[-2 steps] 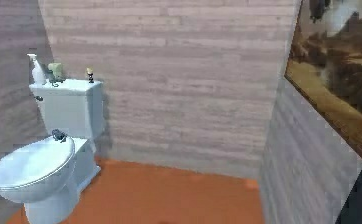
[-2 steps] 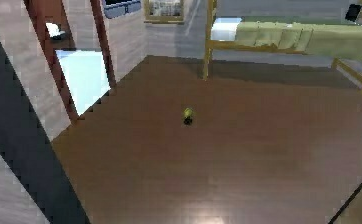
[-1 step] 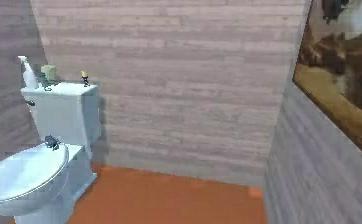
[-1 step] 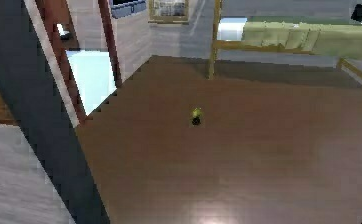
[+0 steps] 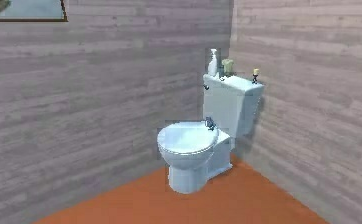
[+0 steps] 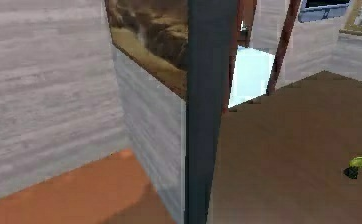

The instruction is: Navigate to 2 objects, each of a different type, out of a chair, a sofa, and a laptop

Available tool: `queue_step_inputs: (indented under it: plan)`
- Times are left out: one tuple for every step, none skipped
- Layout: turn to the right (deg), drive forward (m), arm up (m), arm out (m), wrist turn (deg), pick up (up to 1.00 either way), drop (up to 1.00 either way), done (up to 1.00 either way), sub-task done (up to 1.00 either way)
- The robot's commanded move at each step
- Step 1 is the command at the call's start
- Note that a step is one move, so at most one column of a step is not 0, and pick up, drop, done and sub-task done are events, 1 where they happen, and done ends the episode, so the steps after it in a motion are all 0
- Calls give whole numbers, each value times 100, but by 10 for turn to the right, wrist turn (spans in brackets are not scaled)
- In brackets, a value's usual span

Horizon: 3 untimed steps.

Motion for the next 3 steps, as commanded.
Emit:
queue_step_inputs:
  plan:
    - [-420,0,0,0,0,0,0,0,0]
    - [0,55,0,0,0,0,0,0,0]
    - [-330,0,0,0,0,0,0,0,0]
